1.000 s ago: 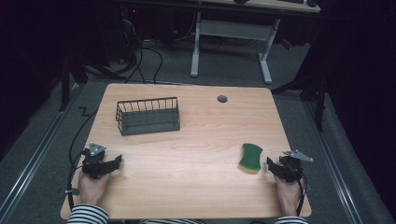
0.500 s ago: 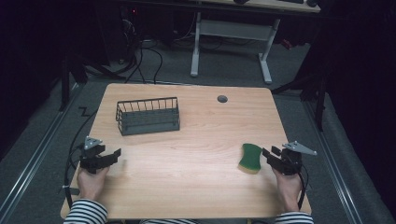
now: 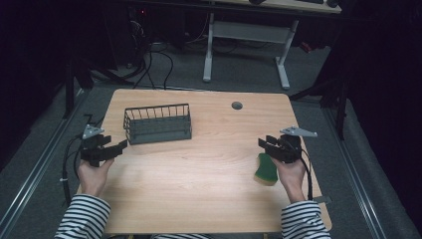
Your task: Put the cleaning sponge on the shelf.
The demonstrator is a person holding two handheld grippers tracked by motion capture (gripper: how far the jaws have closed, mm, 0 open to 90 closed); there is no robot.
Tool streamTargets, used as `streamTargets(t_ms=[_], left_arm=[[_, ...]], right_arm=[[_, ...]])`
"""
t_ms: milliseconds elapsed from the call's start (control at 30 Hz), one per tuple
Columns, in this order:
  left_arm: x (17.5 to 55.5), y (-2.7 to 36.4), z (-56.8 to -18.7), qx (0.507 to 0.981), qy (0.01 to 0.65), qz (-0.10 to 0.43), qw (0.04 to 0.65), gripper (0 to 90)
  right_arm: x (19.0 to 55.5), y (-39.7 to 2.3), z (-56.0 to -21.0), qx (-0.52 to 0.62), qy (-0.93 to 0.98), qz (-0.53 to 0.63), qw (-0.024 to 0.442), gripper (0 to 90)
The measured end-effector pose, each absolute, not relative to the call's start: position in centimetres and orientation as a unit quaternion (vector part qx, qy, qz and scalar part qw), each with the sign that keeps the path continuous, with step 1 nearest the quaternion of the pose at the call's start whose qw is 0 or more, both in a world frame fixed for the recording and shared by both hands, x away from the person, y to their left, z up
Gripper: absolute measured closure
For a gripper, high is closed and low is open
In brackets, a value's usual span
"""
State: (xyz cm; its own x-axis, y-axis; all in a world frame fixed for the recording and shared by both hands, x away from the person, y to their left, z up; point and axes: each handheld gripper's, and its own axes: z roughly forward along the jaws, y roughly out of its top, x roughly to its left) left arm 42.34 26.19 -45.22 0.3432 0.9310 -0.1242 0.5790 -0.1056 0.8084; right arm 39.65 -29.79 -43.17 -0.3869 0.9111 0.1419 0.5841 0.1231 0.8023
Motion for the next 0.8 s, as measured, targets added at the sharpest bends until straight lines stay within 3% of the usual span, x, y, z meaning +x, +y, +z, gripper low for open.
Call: streamTargets(t_ms=[233,333,500,800], left_arm=[[44.2,26.2,-43.7,0.712,0.536,0.219,0.397,37.3],[45.5,26.4,-43.1,0.712,0.54,0.223,0.39,37.6],[46.9,26.7,-42.9,0.706,0.554,0.217,0.385,37.3],[48.8,27.5,-44.2,0.691,0.574,0.203,0.391,38.0]], right_arm=[[43.0,-26.3,-42.9,0.511,0.744,0.398,0.164,49.5],[44.2,-24.3,-42.5,0.496,0.755,0.394,0.171,48.1],[45.9,-21.8,-42.1,0.483,0.763,0.401,0.155,48.9],[49.9,-15.3,-41.4,0.461,0.785,0.397,0.12,58.8]])
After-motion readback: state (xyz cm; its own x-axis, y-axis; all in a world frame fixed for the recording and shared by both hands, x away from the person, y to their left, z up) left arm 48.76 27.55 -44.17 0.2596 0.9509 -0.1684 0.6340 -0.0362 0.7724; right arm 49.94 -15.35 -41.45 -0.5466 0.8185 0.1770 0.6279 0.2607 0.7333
